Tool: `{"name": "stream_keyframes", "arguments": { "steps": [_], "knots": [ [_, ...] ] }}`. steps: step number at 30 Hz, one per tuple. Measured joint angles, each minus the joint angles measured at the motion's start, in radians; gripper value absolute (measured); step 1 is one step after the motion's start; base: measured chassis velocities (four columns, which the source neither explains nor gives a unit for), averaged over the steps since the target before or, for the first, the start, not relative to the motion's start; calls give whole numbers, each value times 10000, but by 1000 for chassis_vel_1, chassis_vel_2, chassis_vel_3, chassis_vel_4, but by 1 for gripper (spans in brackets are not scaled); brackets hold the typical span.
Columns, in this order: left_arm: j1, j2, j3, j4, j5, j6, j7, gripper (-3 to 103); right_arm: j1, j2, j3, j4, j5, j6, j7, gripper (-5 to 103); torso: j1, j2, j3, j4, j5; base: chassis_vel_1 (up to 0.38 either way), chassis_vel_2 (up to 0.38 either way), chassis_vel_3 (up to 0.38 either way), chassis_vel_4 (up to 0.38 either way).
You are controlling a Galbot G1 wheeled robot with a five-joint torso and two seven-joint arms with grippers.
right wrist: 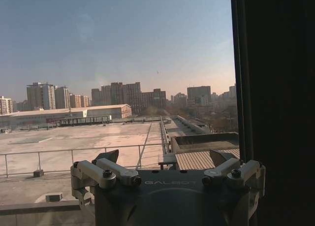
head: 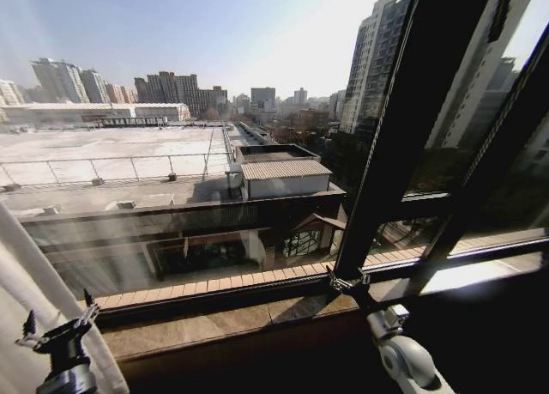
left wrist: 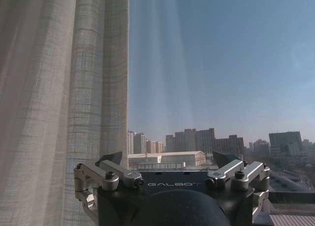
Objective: Open the curtains by pulling them apart, changing their state from closed to fully open.
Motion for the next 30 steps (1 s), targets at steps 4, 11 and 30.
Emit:
{"name": "stream_keyframes", "arguments": {
  "steps": [4,11,30],
  "knots": [
    [184,264,544,52,-1760,-242,2258,100,0,0,1,0,0,0,0,100,-1,0,0,-1,-1,0,0,0,0],
    [-301,69,503,393,-2212,484,3785,100,0,0,1,0,0,0,0,100,0,0,1,-1,-3,0,0,0,0],
    [-1308,-464,-257,1460,-2675,545,3898,100,0,0,0,0,0,0,0,100,0,-1,1,0,-3,0,0,0,0]
  ]
}}
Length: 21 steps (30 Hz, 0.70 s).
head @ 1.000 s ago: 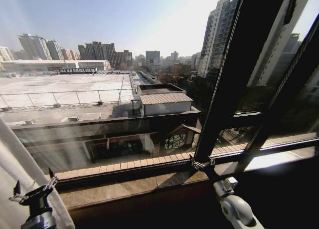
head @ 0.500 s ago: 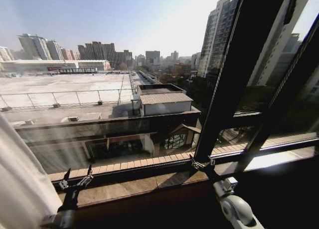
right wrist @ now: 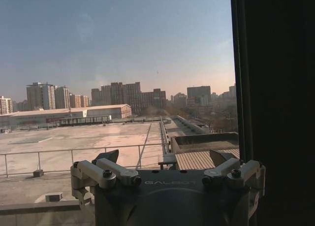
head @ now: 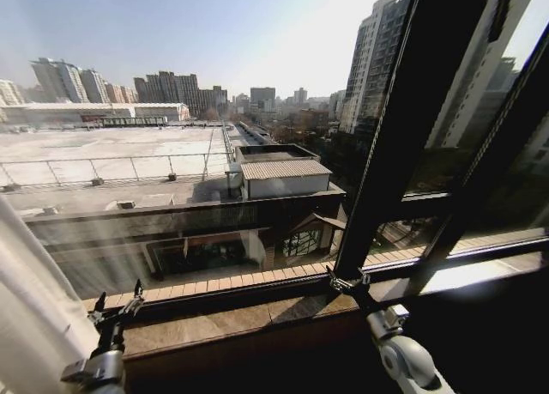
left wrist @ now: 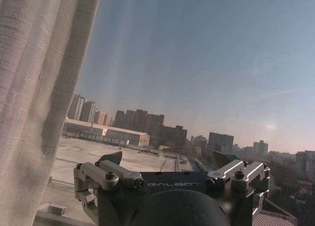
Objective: Open the curtains by pulling them apart, changing their state from closed to fully open.
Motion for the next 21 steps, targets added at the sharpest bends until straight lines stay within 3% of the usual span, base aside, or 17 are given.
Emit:
{"name": "stream_keyframes", "arguments": {
  "steps": [21],
  "knots": [
    [72,-11,7,14,58,-52,124,100,0,0,0,0,0,0,0,100,-1,1,0,1,1,0,0,0,0]
  ]
}}
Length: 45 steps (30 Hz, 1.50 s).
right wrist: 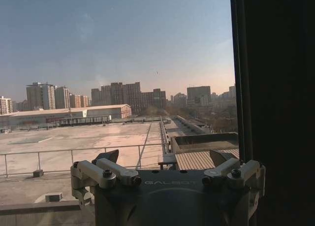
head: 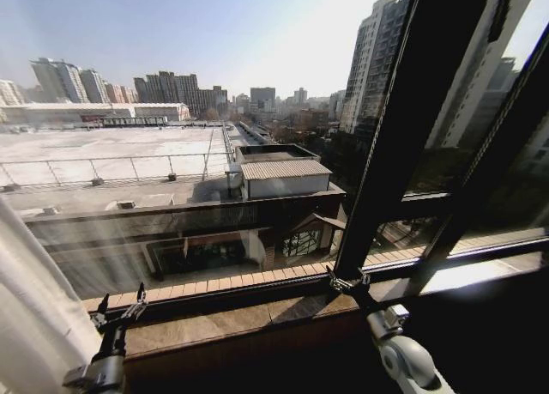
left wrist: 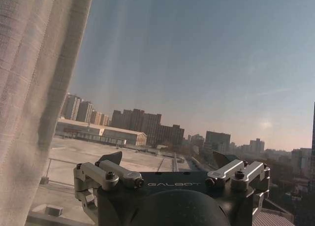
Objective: Open the curtains by pulling them apart, changing their state from closed to fully open.
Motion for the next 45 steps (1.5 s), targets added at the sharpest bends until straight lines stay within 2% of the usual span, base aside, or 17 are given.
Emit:
{"name": "stream_keyframes", "arguments": {
  "steps": [17,45],
  "knots": [
    [2,5,3,-12,8,0,-10,100,0,0,0,0,0,0,0,100,0,0,0,0,0,-109,-111,126,107],
    [2,6,4,-16,9,4,-13,100,0,0,0,0,0,0,0,100,0,0,0,-1,1,-344,-340,342,340]
  ]
}}
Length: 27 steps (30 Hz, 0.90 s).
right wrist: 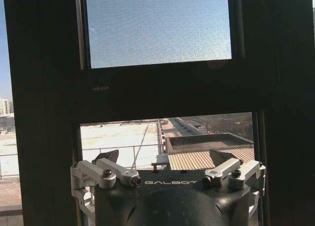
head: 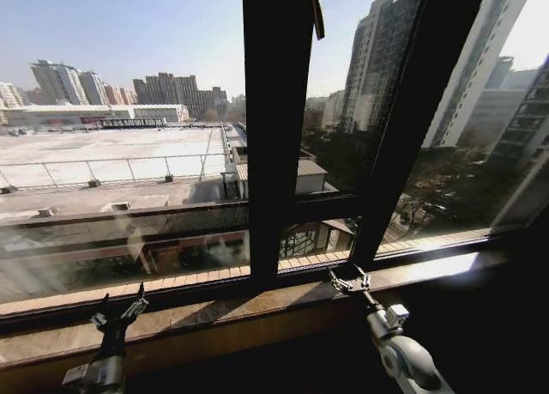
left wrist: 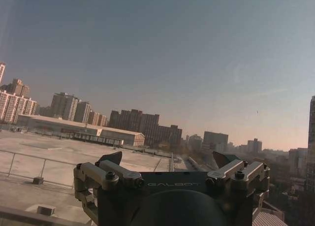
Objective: Open the curtains by pulling them apart, changing their state from closed to fully open.
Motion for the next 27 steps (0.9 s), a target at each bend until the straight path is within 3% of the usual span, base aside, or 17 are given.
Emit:
{"name": "stream_keyframes", "arguments": {
  "steps": [27],
  "knots": [
    [0,0,0,1,0,0,0,100,0,0,0,0,0,0,0,100,0,1,0,1,-2,-352,-348,355,357]
  ]
}}
